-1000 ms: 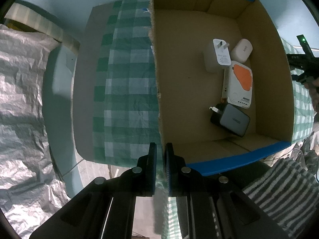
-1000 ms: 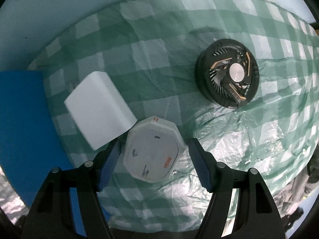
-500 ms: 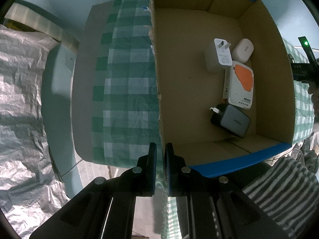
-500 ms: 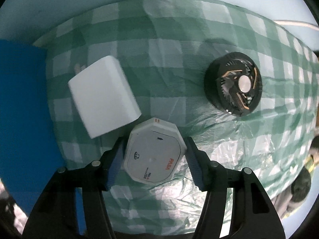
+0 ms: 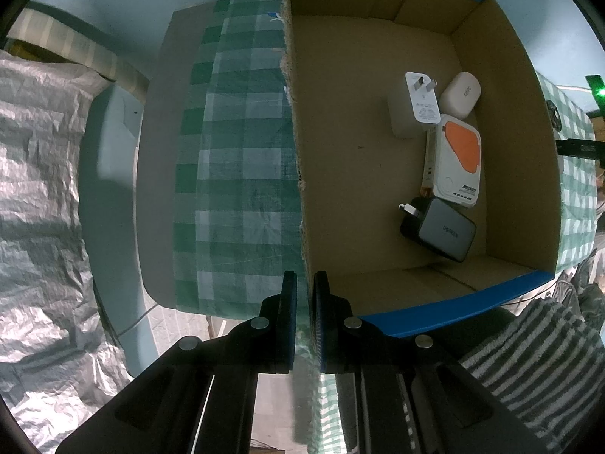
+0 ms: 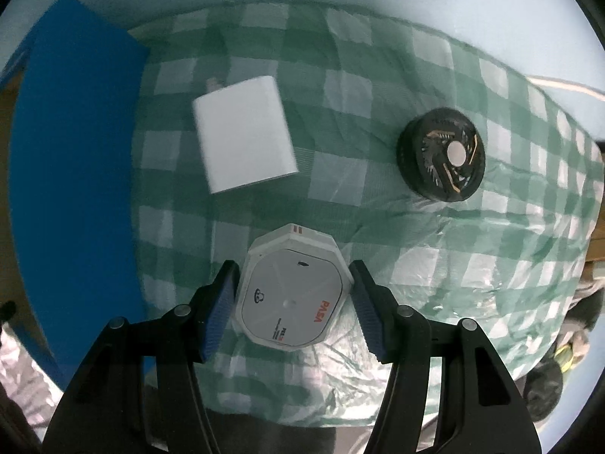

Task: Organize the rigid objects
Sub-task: 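Carry the octagonal device into the box and open the right gripper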

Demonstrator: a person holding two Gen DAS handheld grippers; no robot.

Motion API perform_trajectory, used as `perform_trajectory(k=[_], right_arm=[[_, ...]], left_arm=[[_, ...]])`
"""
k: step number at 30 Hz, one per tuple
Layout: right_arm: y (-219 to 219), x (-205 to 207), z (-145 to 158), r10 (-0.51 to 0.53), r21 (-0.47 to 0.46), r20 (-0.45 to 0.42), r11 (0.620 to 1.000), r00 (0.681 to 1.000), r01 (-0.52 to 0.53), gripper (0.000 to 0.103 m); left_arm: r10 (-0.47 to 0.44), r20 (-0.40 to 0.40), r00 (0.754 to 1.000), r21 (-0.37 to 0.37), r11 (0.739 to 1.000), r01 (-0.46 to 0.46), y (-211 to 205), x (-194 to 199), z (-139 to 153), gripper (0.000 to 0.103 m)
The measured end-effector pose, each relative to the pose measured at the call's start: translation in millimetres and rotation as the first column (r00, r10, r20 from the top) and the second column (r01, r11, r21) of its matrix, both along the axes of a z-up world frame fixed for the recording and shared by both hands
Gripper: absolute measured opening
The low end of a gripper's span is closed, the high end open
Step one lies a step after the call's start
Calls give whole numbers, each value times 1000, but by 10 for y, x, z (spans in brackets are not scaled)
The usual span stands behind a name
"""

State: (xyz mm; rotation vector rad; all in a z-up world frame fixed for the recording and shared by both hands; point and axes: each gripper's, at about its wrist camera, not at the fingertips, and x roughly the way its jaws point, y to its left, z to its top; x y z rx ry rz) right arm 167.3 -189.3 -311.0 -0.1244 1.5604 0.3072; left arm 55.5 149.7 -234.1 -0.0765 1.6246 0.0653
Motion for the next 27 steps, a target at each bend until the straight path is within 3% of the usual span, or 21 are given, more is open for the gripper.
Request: perform_trajectory(k=[11, 16, 21, 27], right_arm=[[324, -355, 716, 125, 71, 79, 989, 989, -130, 60], [547, -130, 1093, 176, 105, 116, 977, 978, -188, 60], [853, 6, 1279, 229, 126, 147, 961, 962, -248, 60], [1113, 16, 1217, 293, 129, 162, 940, 942, -315, 60]], left_arm=[[-4, 2, 1000, 3, 1000, 4, -6, -5, 3, 10], [-5, 2, 1000, 1, 1000, 5, -3, -4, 8, 10], [-9, -1, 1000, 2, 1000, 9, -4, 4, 8, 10], [-11, -1, 1000, 0, 1000, 11, -3, 10, 10, 10]])
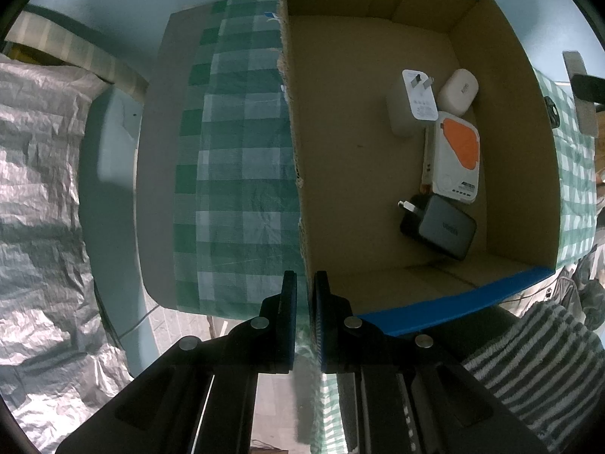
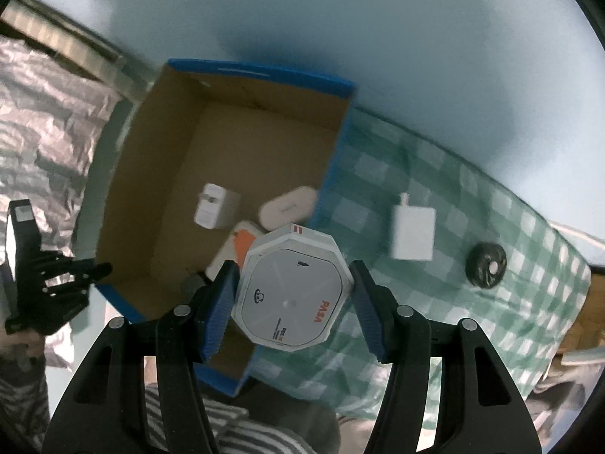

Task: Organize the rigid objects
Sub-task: 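Carry the octagonal device into the box and open the right gripper, then reach the right gripper to the white square charger and grasp it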

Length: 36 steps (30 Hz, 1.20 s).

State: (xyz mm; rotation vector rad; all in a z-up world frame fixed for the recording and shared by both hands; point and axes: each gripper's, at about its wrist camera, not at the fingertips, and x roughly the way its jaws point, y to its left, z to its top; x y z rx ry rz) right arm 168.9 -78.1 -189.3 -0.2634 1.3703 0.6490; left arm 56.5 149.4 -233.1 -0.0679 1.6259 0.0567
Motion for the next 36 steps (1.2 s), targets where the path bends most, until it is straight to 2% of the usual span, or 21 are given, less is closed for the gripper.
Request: perform_trajectory(k=[11, 21, 25, 36], right_arm=[[482, -143, -254, 107, -37, -26, 993, 994, -108, 60], [503, -180, -558, 117, -88, -43, 989, 992, -120, 60], [484, -183, -561, 116, -69, -41, 990, 992, -119, 60], [524, -202, -565, 113, -92, -33, 989, 993, -115, 60]], left_arm=[[5, 4, 1000, -5, 1000, -5, 0, -11, 8, 10], [5, 6, 1000, -2, 1000, -5, -19, -41, 8, 10], [3, 5, 1000, 0, 1000, -3, -20, -44, 12, 10], [1, 4, 1000, 4, 1000, -1, -16, -48, 13, 10]])
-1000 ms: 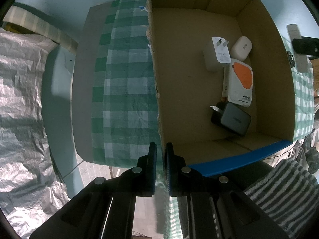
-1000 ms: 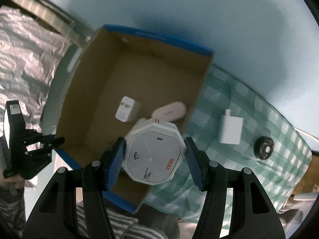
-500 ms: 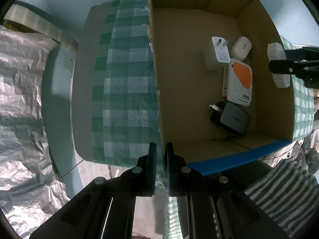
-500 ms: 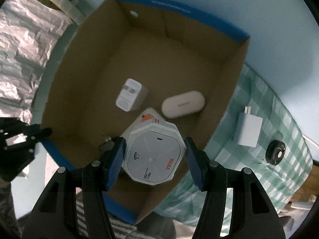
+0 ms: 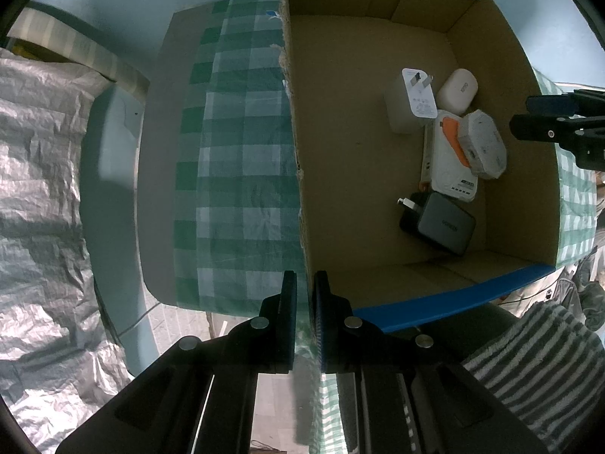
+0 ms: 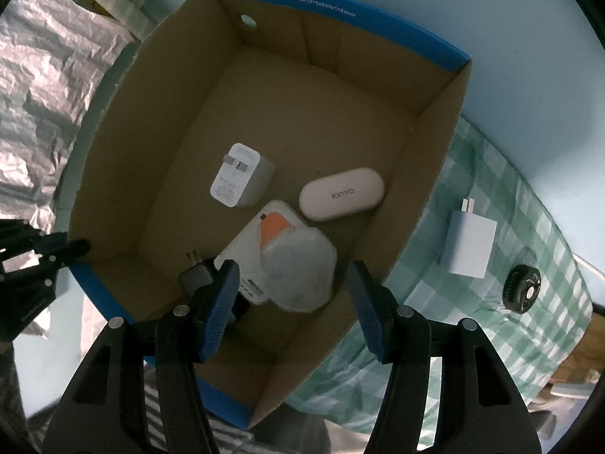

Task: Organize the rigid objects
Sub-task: 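Reach the right gripper to the white square charger and grasp it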

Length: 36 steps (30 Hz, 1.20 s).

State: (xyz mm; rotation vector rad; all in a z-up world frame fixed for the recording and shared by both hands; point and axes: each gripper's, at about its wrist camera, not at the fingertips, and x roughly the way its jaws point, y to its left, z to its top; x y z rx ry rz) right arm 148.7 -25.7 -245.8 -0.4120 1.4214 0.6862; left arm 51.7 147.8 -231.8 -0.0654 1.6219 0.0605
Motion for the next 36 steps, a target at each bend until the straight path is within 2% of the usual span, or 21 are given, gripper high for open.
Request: perform_trajectory(k=[9, 17, 24, 30, 36], right_arm=[[-87, 5, 57, 0, 36, -9, 999, 1000, 0, 62], [-279, 46, 281, -21, 94, 19, 995, 1000, 20, 62], [-577, 254, 387, -96, 102, 41, 991, 995, 92, 63], [-837, 432, 349, -154, 83, 55, 985, 986, 150, 67], [-1089, 672, 116, -234, 31, 47, 972, 971, 232, 69]], left_arm=[[-5, -3, 1000, 5, 1000, 5, -5, -13, 2, 10], [-1, -3, 1000, 4, 1000, 1, -8, -19, 3, 10], [5, -5, 1000, 5, 1000, -5, -5, -25, 5, 10], [8, -10, 1000, 8, 1000, -8, -1, -8, -4, 10], [10, -13, 1000, 17, 1000, -10, -5, -5, -9, 10]])
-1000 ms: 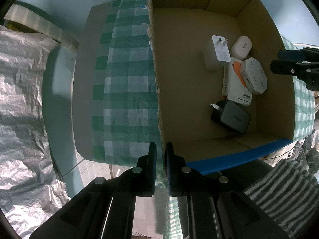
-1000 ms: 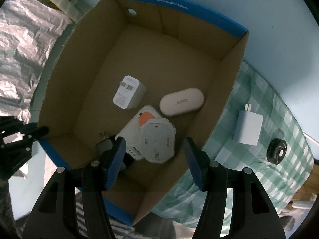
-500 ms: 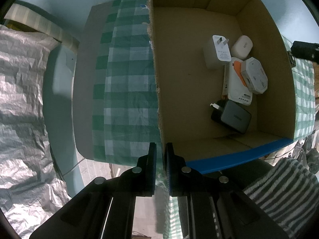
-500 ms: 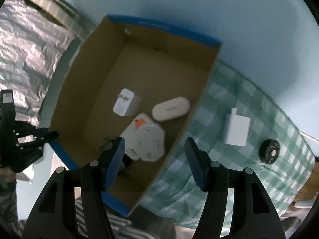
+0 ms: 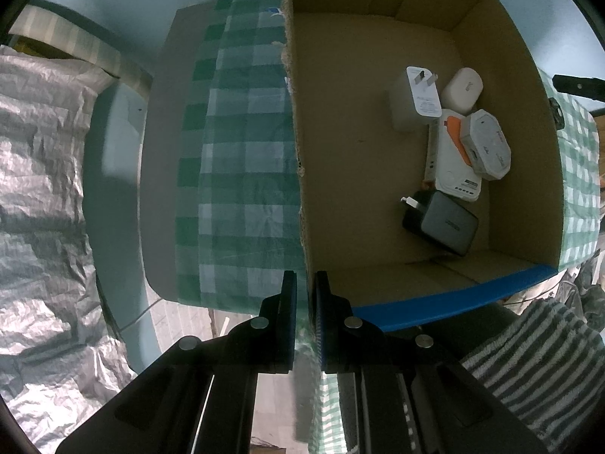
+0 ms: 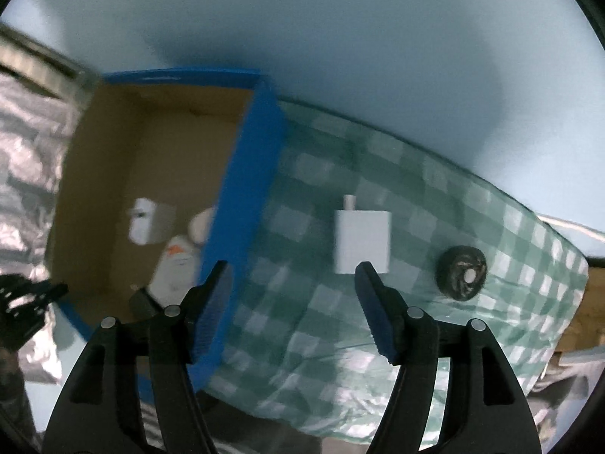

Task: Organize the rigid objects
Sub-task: 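Reach the right gripper to the white square charger and grasp it, then carry the square charger into the box and open the right gripper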

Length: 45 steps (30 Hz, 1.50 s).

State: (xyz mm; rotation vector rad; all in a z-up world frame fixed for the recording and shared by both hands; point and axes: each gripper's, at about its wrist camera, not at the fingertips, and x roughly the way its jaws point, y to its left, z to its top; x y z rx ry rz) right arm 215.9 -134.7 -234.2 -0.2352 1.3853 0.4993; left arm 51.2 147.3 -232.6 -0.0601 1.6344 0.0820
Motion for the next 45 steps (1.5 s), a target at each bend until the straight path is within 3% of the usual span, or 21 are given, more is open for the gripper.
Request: perform_trajectory(k=[11, 22, 24, 26, 29, 37, 45], right_arm=[[-202, 321, -644, -52, -94, -59, 995, 997, 46, 71], [-157, 483, -970, -55, -119, -68, 992, 996, 47, 71], [-152, 500, -1014, -64, -116, -75, 992, 995, 55, 68], [-175, 474, -1058, -73, -116, -92, 991, 993, 62, 59], [-190, 544, -1040, -70, -109, -71, 992, 995, 62, 54], [-194, 429, -983, -59, -112, -68, 992, 996, 51, 52], [-229, 270, -709, -29, -84, -71, 996, 997, 23, 52]], left_arm=[[8, -8, 1000, 4, 1000, -8, 3, 9, -5, 10], [19, -13, 1000, 4, 1000, -19, 30, -1, -17, 15], [23, -12, 1000, 0, 1000, -23, 41, -8, -21, 15], [21, -13, 1000, 0, 1000, -21, 38, -6, -21, 15], [21, -14, 1000, -1, 1000, -21, 45, -2, -22, 15], [14, -17, 1000, 1, 1000, -13, 34, 8, -37, 15], [11, -16, 1000, 3, 1000, -11, 15, 11, -35, 15]])
